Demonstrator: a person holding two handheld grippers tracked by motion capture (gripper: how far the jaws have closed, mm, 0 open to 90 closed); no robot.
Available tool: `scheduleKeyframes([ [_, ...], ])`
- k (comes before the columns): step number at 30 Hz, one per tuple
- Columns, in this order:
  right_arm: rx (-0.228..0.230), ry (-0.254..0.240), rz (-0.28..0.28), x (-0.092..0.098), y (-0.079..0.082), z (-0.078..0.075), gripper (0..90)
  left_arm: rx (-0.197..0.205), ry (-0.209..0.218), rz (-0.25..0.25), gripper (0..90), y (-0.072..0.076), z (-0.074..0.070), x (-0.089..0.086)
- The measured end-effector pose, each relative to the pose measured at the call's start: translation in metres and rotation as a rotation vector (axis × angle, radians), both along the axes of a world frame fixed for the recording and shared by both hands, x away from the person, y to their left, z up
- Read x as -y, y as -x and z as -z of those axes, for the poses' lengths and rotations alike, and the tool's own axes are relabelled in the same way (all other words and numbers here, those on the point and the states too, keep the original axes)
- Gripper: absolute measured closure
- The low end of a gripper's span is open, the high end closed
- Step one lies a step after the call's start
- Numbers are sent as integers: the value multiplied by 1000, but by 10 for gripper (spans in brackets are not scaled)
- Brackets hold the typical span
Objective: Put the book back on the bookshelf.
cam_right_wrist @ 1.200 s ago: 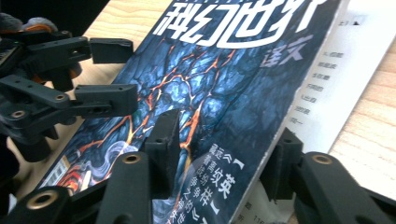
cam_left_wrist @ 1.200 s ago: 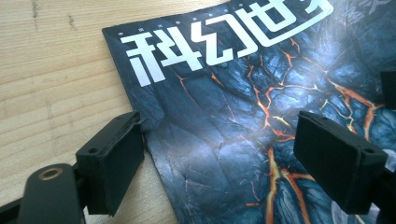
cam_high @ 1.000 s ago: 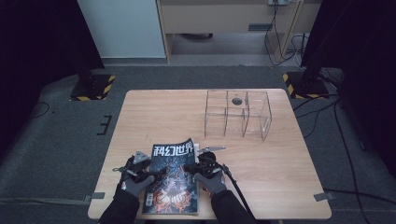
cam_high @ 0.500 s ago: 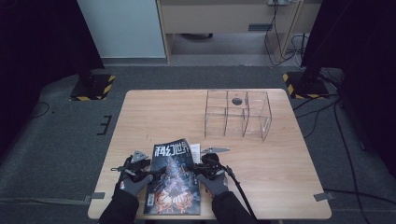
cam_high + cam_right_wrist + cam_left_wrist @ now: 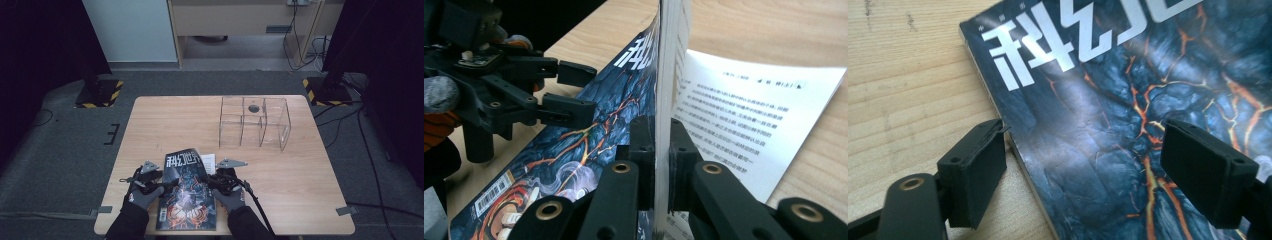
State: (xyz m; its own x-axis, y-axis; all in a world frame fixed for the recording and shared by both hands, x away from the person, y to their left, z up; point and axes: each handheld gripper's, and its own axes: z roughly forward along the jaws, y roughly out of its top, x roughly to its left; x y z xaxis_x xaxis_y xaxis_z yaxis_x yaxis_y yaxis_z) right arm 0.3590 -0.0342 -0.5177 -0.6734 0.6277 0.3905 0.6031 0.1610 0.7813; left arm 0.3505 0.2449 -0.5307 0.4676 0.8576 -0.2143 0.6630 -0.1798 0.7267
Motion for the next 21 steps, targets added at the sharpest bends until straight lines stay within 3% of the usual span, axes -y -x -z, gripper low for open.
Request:
scheduleKeyframes([
  [21, 145, -40, -9, 5, 8, -25, 851, 58, 85, 13, 171, 3, -11, -4],
])
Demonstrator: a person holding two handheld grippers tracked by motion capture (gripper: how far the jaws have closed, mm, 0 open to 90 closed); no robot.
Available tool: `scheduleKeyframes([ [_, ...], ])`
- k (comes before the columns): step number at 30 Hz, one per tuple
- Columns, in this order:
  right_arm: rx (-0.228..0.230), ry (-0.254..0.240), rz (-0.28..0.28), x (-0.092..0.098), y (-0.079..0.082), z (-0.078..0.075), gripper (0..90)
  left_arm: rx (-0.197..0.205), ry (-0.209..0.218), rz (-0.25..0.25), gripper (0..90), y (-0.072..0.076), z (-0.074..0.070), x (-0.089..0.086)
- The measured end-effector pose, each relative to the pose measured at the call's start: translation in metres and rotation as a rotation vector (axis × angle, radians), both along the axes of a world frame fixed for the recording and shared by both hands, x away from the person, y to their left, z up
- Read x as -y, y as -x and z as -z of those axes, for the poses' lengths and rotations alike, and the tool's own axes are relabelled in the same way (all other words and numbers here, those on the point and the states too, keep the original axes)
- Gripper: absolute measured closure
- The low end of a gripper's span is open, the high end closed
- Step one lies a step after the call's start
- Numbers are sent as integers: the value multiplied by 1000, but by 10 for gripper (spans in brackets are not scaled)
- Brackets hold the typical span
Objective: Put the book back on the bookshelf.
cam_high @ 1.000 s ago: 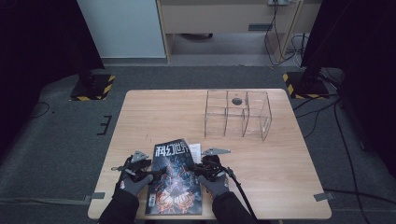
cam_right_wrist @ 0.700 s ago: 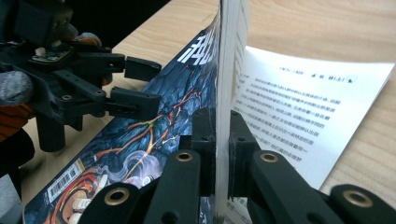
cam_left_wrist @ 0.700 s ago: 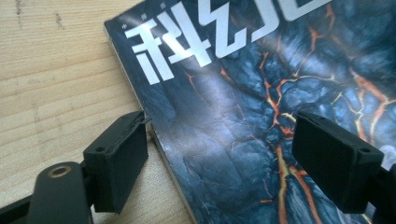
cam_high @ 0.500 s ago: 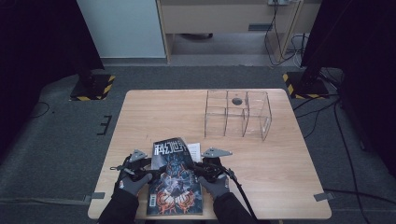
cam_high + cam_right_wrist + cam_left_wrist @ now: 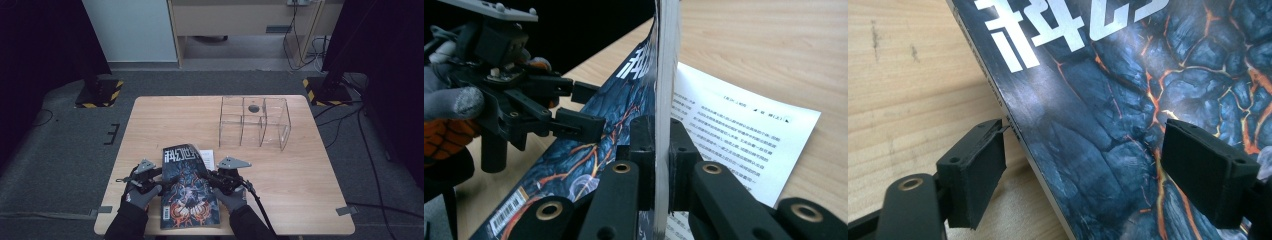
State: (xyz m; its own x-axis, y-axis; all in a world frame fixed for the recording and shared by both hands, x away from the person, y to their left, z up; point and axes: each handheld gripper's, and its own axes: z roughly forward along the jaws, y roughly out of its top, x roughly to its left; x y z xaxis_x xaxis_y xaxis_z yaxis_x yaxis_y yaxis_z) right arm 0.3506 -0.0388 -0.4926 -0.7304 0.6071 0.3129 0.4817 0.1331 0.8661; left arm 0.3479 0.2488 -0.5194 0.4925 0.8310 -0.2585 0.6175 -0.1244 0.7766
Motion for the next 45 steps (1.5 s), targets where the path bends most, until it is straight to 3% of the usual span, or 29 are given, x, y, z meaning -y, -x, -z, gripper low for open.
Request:
scheduleKeyframes([
  [9, 51, -3, -6, 1, 1, -9, 851, 5, 38, 22, 167, 0, -1, 1],
  [15, 72, -23, -13, 3, 3, -14, 851, -8, 103, 54, 174, 0, -1, 2],
  [29, 88, -34, -26, 4, 5, -17, 851, -44, 182, 78, 269, -5, 3, 2],
  [35, 91, -41, -28, 5, 5, -18, 851, -41, 191, 100, 248, -6, 3, 3],
  [40, 89, -55, -24, 8, 5, -19, 851, -34, 216, 89, 340, -5, -2, 0],
  [45, 96, -66, -20, 12, 5, -20, 851, 10, 189, 72, 403, 0, -11, 3],
])
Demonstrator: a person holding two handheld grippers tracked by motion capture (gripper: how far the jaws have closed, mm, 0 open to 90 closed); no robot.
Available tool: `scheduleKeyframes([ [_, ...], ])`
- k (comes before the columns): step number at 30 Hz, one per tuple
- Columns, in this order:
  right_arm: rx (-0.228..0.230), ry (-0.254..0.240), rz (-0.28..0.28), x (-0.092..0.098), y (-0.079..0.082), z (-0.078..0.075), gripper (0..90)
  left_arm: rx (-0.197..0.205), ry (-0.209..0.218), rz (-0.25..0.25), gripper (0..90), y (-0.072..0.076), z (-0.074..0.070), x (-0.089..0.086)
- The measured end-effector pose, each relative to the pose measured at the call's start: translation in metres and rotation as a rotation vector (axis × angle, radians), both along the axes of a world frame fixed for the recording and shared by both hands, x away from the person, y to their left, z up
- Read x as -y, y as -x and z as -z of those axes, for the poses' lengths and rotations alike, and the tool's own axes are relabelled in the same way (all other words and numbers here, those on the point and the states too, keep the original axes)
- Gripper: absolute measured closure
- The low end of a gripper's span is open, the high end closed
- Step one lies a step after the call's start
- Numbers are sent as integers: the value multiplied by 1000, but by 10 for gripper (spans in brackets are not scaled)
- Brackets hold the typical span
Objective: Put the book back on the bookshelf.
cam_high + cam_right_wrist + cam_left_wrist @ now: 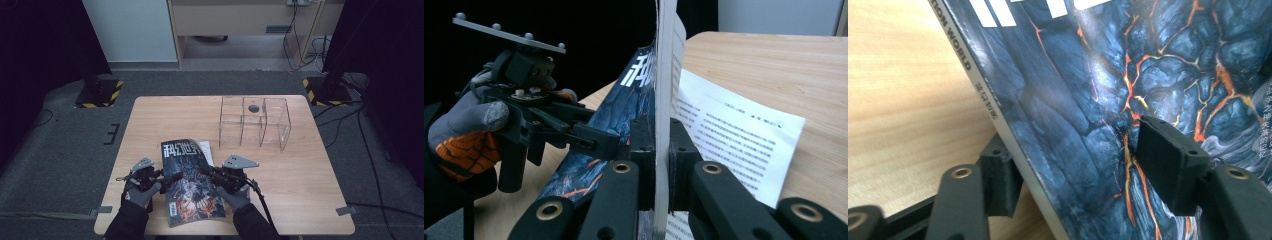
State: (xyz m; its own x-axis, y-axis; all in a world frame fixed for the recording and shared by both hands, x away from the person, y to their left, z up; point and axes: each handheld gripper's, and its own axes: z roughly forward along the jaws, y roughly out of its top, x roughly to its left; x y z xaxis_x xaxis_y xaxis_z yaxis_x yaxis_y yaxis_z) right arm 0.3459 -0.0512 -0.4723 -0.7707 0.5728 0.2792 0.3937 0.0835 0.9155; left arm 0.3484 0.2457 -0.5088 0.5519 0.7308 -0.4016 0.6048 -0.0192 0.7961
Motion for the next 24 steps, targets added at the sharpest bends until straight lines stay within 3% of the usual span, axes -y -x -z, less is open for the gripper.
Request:
scheduleKeyframes([
  [6, 0, -16, 3, 5, 0, -2, 851, 36, 1, -9, 502, 3, -8, 1],
  [14, 3, -24, -3, 10, 1, -3, 851, 63, 46, -8, 635, 5, -15, 0],
  [18, 8, -22, -13, 10, 1, -4, 851, 53, 57, 2, 632, 2, -13, 0],
  [22, 10, -21, -30, 10, 2, -4, 851, 51, 58, 18, 575, -5, -10, 0],
  [24, 8, -28, -39, 10, 2, -4, 852, 54, 83, 19, 557, -9, -11, -1],
])
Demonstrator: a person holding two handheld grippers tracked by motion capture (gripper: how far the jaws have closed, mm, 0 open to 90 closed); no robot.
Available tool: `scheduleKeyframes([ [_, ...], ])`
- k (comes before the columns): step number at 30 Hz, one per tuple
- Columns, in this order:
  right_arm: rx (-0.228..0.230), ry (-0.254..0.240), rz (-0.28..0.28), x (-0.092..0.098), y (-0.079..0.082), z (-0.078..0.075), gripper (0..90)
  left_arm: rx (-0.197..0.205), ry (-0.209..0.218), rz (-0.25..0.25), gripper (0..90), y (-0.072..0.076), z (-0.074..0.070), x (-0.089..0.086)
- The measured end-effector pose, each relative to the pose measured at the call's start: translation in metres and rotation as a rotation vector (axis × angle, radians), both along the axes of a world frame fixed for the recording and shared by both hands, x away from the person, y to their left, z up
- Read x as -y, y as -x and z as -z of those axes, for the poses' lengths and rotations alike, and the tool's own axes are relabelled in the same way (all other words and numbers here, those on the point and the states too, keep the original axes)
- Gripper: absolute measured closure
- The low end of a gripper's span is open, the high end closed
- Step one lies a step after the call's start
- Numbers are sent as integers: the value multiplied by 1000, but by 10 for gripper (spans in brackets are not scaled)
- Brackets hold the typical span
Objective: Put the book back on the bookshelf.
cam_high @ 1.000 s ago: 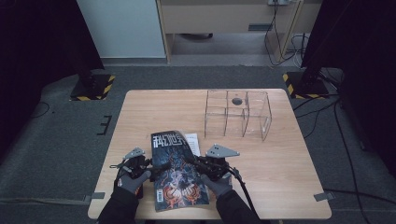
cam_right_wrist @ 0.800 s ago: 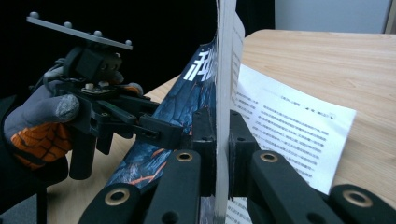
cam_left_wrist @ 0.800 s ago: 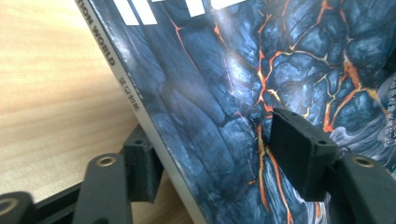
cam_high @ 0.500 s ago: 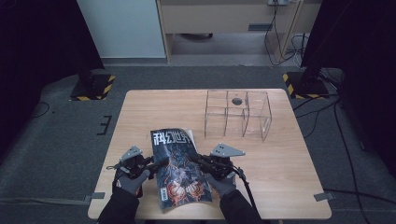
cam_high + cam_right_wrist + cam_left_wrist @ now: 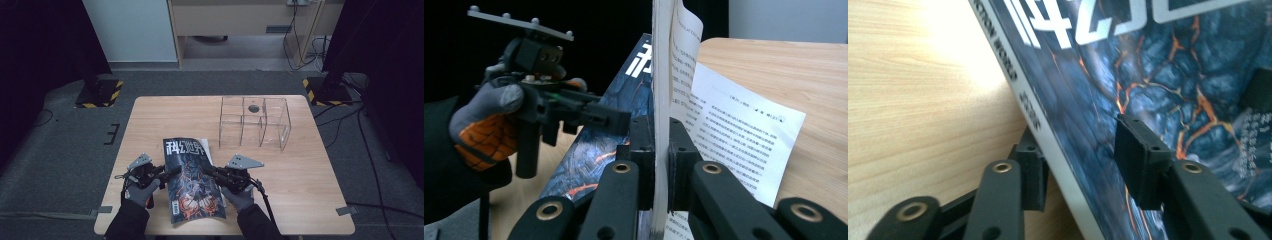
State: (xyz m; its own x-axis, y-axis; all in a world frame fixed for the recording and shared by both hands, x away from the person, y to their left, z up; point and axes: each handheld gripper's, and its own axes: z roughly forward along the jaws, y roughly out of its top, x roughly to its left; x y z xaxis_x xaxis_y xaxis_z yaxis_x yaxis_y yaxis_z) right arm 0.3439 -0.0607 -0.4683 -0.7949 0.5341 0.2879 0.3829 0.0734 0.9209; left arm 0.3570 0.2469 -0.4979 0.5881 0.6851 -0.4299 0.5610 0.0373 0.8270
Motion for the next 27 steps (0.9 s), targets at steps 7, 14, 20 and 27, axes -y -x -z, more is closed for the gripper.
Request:
scheduleKeyframes([
  [7, -6, 22, -11, -6, -1, 1, 851, -12, 3, 29, 509, -4, 1, 4],
  [14, -19, 17, 8, -3, -2, 5, 851, -38, -16, 47, 545, -3, 2, 10],
  [20, -17, 13, 13, -2, -3, 5, 851, -53, 12, 47, 608, -3, 0, 9],
  [27, -14, -2, 7, -1, -3, 4, 851, -65, 72, 58, 640, -4, 1, 8],
])
